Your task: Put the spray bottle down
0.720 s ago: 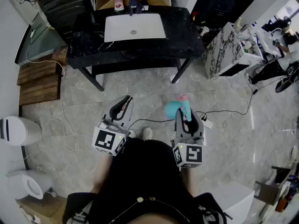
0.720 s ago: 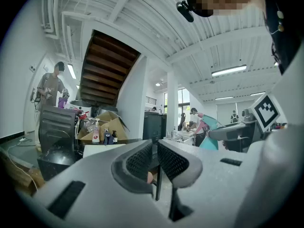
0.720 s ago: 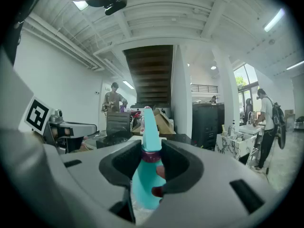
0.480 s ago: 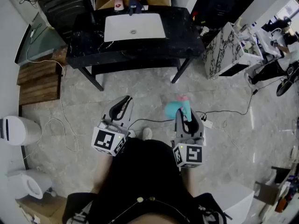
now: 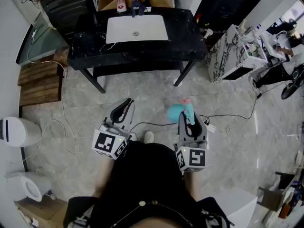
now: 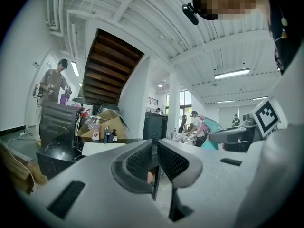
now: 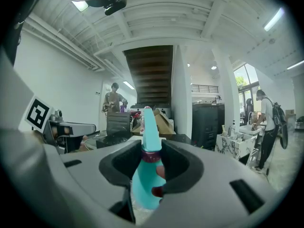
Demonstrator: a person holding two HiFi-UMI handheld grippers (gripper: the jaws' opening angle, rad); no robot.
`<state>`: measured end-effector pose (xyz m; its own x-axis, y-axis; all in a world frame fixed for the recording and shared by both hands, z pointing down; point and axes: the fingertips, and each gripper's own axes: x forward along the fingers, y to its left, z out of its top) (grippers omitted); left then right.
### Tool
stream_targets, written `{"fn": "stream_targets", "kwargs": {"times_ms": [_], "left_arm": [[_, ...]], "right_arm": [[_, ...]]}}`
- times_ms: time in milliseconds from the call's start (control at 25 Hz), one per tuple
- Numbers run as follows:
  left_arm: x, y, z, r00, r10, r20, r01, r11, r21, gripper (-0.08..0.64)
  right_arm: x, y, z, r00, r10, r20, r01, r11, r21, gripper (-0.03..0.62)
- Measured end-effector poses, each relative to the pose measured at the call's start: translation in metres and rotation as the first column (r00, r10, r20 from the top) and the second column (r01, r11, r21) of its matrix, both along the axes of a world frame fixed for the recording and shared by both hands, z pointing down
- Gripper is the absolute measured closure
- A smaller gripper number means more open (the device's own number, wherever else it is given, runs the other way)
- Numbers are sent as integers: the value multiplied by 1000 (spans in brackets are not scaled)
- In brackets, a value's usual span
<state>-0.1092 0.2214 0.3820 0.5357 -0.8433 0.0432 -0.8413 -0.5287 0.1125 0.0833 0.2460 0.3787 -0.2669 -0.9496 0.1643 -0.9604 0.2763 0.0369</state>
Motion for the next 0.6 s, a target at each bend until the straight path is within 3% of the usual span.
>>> {"fn": "stream_targets", "kwargs": {"times_ms": [600], "left_arm": [[36,-11,10,999,-38,3,38,999,-22,523]], "right_arm": [[50,-14,-1,999,-30,-12,30,1000,4,456]]}}
